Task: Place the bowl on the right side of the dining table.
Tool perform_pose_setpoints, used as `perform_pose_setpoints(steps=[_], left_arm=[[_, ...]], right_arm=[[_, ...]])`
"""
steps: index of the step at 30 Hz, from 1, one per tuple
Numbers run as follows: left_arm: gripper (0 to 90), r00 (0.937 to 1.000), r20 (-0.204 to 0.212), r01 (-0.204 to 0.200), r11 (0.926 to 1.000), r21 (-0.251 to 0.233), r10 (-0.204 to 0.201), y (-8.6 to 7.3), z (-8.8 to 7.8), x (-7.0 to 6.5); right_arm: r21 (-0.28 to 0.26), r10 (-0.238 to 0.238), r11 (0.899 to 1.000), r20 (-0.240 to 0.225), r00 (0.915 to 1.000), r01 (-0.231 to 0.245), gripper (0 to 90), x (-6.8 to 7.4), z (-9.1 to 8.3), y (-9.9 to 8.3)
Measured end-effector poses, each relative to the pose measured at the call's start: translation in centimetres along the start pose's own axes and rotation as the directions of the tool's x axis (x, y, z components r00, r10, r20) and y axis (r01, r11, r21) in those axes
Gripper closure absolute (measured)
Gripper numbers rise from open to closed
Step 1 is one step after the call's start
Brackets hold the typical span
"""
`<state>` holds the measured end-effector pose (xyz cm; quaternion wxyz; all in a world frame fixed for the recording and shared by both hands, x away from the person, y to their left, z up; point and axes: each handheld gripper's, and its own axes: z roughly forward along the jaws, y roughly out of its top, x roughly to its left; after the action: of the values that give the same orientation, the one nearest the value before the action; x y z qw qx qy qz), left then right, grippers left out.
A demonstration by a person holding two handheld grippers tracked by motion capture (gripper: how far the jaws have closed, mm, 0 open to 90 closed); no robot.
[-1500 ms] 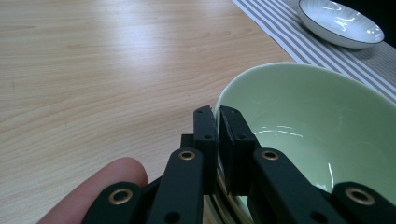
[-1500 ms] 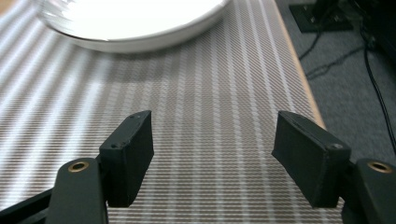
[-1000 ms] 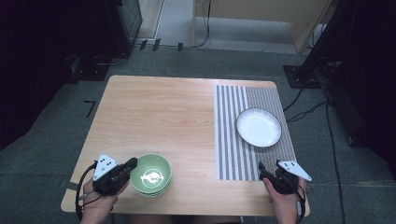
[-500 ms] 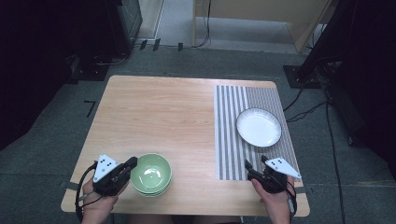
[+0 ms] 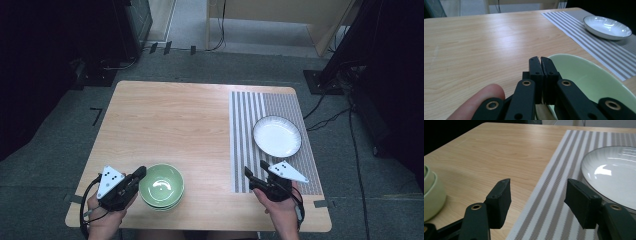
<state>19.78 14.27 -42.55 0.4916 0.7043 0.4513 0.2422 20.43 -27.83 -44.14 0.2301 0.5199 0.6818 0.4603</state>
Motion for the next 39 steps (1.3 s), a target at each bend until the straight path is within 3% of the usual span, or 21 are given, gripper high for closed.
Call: perform_pose_setpoints(steps=[3, 9, 12, 13, 14, 15, 18, 19, 20, 22, 26, 30, 34, 37, 39], left_arm=[[90.0, 1.0000, 0.000, 0.001, 1.0000, -0.007, -0.001, 0.5, -0.5, 0.4], [89.5, 0.9988, 0.027, 0.041, 0.9988, 0.027, -0.042, 0.3, -0.3, 0.9], [64.7, 0.9980, 0.051, 0.035, 0.9983, 0.047, -0.038, 0.2, 0.1, 0.8], [58.1, 0.9973, 0.064, 0.033, 0.9979, 0.056, -0.037, 0.1, 0.2, 0.8], [58.1, 0.9963, 0.073, 0.041, 0.9974, 0.059, -0.045, 0.1, 0.4, 0.8], [46.2, 0.9957, 0.080, 0.043, 0.9972, 0.062, -0.047, 0.0, 0.5, 0.9], [27.1, 0.9942, 0.091, 0.050, 0.9948, 0.088, -0.058, -0.1, 0.8, 0.9], [21.7, 0.9948, 0.086, 0.045, 0.9937, 0.103, -0.054, -0.1, 0.9, 0.9], [16.2, 0.9952, 0.085, 0.040, 0.9927, 0.114, -0.050, -0.1, 1.0, 0.8], [12.7, 0.9949, 0.091, 0.030, 0.9885, 0.148, -0.043, -0.1, 1.3, 0.6], [15.0, 0.9962, 0.085, 0.003, 0.9800, 0.199, -0.020, -0.3, 1.7, 0.2], [32.0, 0.9973, 0.069, 0.012, 0.9778, 0.209, -0.027, -0.4, 1.8, 0.2], [38.7, 0.9984, 0.055, 0.002, 0.9745, 0.225, -0.015, -0.5, 1.8, 0.1], [42.7, 0.9981, 0.060, -0.001, 0.9739, 0.227, -0.013, -0.5, 1.8, 0.1], [52.1, 0.9982, 0.059, -0.002, 0.9748, 0.223, -0.011, -0.6, 1.8, 0.0]], right_arm=[[0.001, -0.011, 1.000, -0.031, 0.9995, 0.011, 36.1, 0.9, 0.5, 0.4], [0.003, -0.031, 1.000, -0.079, 0.9964, 0.031, 36.7, 3.0, 1.7, 0.9], [-0.004, -0.032, 0.999, -0.093, 0.9952, 0.032, 37.2, 3.5, 2.0, 1.0], [-0.011, -0.036, 0.999, -0.102, 0.9941, 0.035, 37.8, 3.9, 2.2, 1.2], [-0.011, -0.036, 0.999, -0.102, 0.9941, 0.035, 37.8, 3.9, 2.2, 1.2], [-0.019, -0.043, 0.999, -0.109, 0.9931, 0.041, 37.9, 4.2, 2.4, 1.3], [-0.015, -0.050, 0.999, -0.131, 0.9902, 0.048, 39.9, 4.8, 2.7, 1.4], [-0.015, -0.050, 0.999, -0.131, 0.9902, 0.048, 39.9, 4.8, 2.7, 1.4], [-0.020, -0.035, 0.999, -0.176, 0.9838, 0.032, 44.1, 5.2, 2.8, 1.5], [-0.031, -0.039, 0.999, -0.197, 0.9796, 0.034, 46.9, 5.6, 2.9, 1.6], [-0.019, -0.045, 0.999, -0.234, 0.9711, 0.041, 46.3, 6.4, 3.4, 1.8], [-0.007, -0.049, 0.999, -0.241, 0.9694, 0.048, 40.9, 7.1, 3.7, 2.0], [-0.003, -0.049, 0.999, -0.276, 0.9599, 0.050, 34.4, 8.2, 4.3, 2.2], [-0.007, -0.058, 0.998, -0.277, 0.9591, 0.058, 32.7, 8.7, 4.5, 2.3], [-0.001, -0.061, 0.998, -0.278, 0.9586, 0.063, 32.8, 9.0, 4.7, 2.4]])
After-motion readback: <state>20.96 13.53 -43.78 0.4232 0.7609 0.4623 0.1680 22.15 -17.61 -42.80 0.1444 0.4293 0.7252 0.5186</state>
